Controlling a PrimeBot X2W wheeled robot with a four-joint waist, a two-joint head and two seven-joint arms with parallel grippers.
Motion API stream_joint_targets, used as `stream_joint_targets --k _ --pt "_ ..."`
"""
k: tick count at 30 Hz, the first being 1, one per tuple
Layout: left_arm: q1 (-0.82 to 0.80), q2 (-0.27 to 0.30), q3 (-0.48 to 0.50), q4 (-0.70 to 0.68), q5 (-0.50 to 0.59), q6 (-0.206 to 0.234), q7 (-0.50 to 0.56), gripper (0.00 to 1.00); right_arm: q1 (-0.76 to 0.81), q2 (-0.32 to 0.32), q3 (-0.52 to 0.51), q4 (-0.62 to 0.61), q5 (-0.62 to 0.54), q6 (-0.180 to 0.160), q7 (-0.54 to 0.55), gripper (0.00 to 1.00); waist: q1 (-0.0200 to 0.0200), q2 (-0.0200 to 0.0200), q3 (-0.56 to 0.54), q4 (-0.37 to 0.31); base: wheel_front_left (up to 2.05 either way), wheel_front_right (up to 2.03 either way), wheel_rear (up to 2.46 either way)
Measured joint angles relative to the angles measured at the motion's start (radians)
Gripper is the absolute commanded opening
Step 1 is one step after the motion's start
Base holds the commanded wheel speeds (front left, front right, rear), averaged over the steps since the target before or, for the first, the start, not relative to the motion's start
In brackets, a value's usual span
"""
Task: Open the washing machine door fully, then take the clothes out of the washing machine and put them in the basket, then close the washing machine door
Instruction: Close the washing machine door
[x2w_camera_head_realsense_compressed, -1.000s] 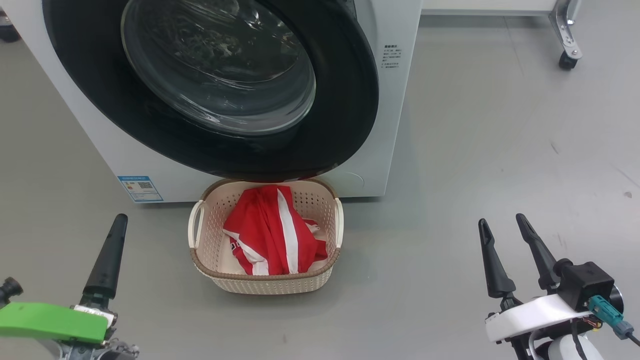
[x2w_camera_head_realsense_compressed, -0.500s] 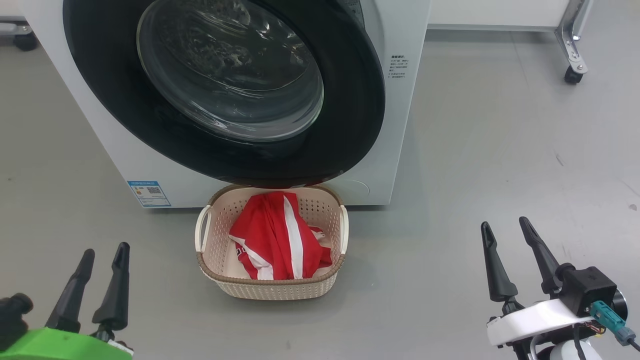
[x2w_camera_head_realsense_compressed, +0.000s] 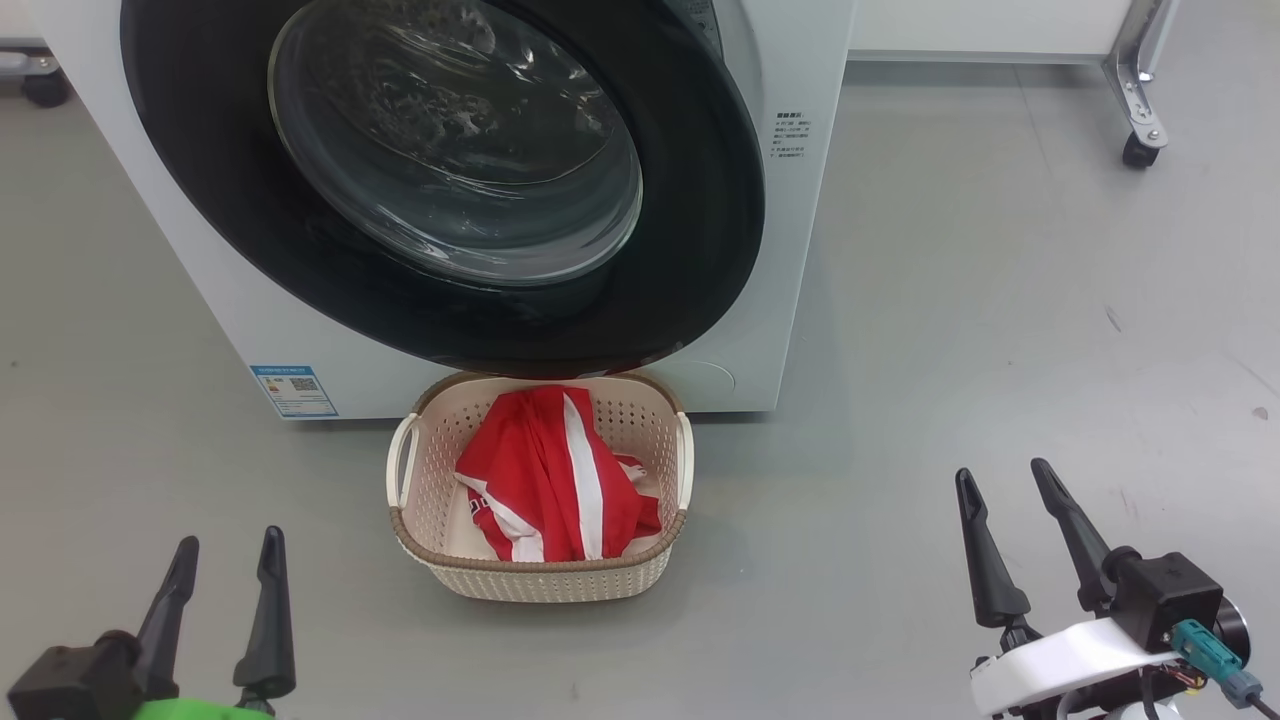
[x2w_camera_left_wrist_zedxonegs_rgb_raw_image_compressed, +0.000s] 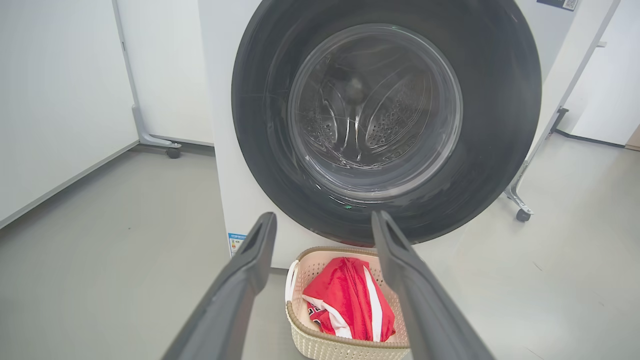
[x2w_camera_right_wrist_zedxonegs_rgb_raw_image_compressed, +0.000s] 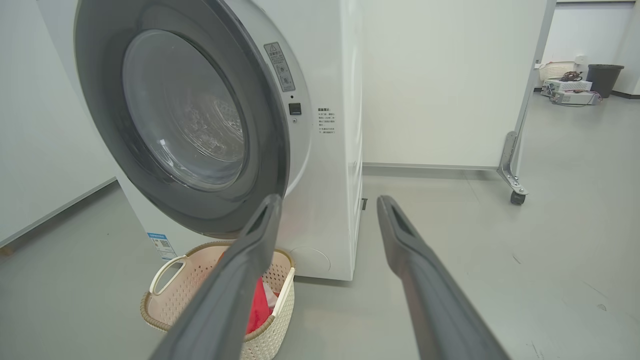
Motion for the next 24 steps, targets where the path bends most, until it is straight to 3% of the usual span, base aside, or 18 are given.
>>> stream_joint_targets --k 8,24 --pt "0.002 -0.013 -0.036 0.016 0.083 0.043 -0.031 1.0 0.017 0.001 0.002 -0.001 0.0 -0.009 0.005 1.0 0.0 0.0 0.002 -0.003 0.0 0.0 0.0" --pt "0.004 -0.04 -0.064 0.04 0.12 0.065 -0.06 1.0 0.027 0.0 0.002 -0.017 -0.001 -0.025 0.009 1.0 0.0 0.0 0.008 -0.006 0.0 0.0 0.0"
